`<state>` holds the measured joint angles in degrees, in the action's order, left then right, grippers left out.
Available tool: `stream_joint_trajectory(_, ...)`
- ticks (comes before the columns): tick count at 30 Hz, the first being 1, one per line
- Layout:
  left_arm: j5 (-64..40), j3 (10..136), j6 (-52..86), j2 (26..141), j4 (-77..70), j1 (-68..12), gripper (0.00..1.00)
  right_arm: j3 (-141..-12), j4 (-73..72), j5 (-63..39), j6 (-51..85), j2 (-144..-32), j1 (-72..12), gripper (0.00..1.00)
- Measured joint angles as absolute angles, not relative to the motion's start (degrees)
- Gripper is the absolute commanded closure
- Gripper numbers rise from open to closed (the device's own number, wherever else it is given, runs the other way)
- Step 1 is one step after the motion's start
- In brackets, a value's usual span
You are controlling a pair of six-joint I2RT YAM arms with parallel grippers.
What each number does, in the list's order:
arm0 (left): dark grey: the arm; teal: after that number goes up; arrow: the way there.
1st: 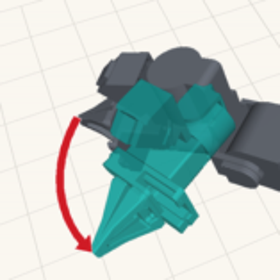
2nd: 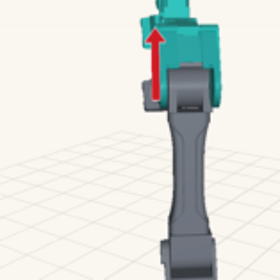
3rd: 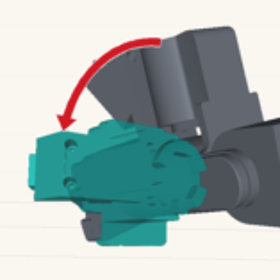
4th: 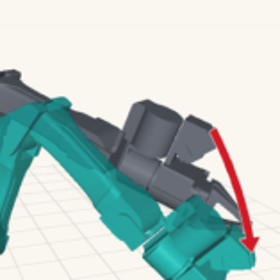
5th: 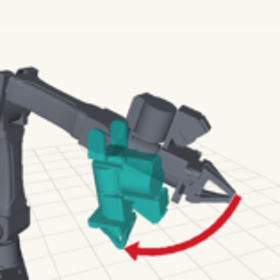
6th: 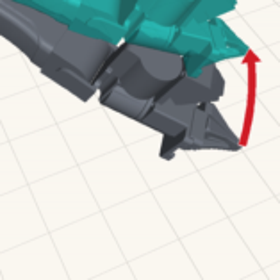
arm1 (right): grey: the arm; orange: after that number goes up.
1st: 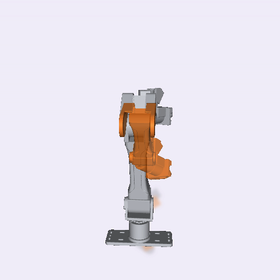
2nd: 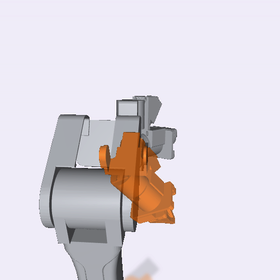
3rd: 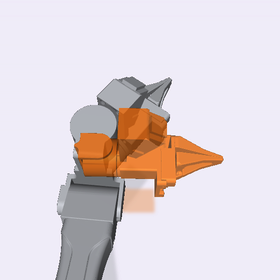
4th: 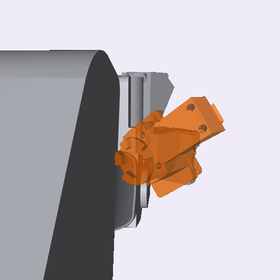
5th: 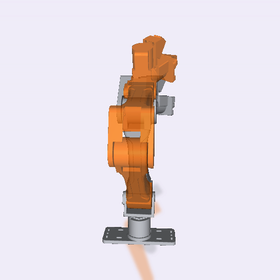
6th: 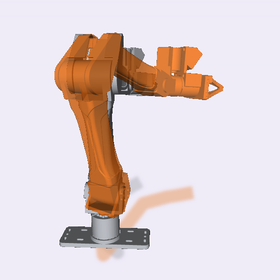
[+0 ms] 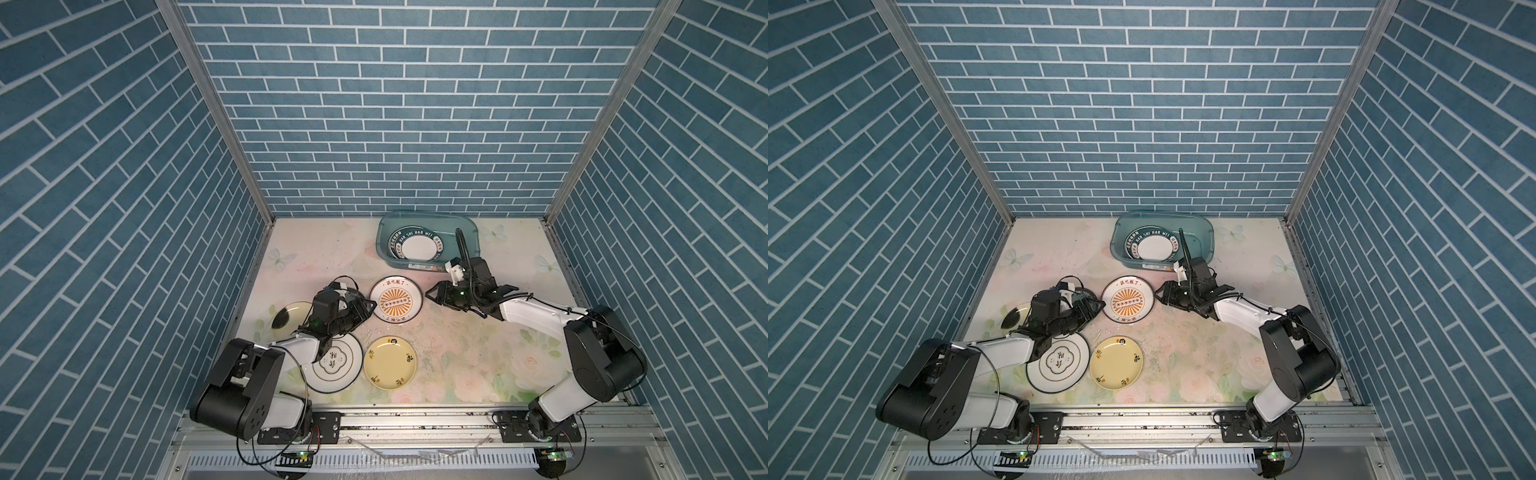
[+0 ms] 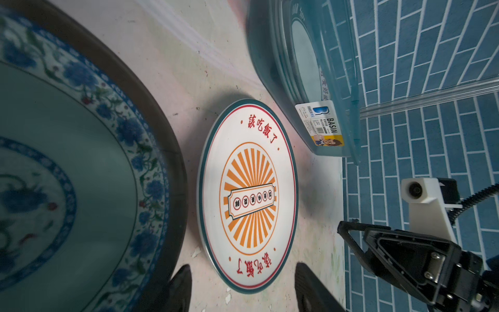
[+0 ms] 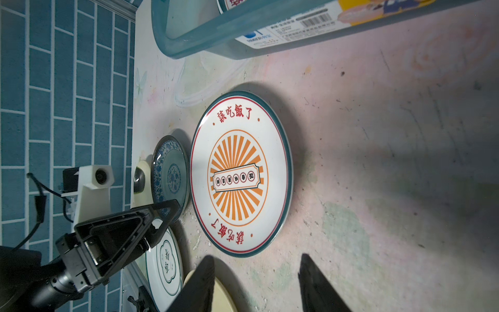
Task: Place the plates into the plastic bin on the countertop
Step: Pick up the plate from the center of the table.
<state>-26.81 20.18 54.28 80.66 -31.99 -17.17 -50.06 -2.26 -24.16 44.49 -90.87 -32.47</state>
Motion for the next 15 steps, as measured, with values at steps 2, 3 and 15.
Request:
stream_joint_trajectory(2, -26.94, 19.97, 54.7, 82.02, -33.04, -17.21, 0.4, -50.04, -2.39, -24.18, 44.66, -90.87, -32.47, 0.48)
stream_joint_trajectory(3, -27.0, 19.97, 54.78, 82.65, -33.45, -17.23, 0.4, -50.04, -2.52, -24.18, 44.73, -90.87, -32.49, 0.48)
stream_joint_trajectory(15, -28.71, 20.18, 56.31, 90.06, -40.49, -17.96, 0.53, -48.47, -3.53, -24.16, 44.77, -90.87, -32.49, 0.49)
